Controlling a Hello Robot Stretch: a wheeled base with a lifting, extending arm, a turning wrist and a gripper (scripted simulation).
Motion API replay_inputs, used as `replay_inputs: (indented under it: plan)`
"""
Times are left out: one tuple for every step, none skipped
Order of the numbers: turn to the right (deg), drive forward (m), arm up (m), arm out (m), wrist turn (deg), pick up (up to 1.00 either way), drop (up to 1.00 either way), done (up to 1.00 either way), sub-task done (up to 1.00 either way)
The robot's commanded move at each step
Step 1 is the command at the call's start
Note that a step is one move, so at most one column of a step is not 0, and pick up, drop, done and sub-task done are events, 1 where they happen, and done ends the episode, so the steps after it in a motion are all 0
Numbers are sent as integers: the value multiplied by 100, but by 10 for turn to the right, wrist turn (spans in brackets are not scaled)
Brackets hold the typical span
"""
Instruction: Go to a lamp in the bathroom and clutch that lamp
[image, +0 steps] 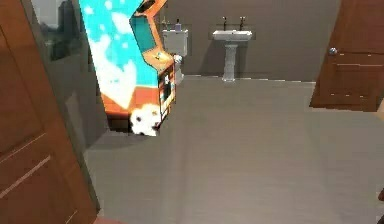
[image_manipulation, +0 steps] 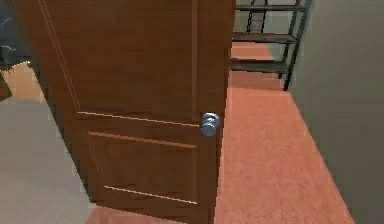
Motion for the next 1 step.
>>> replay_inputs:
  plan:
    - [0,100,0,0,0,0,0,0,0]
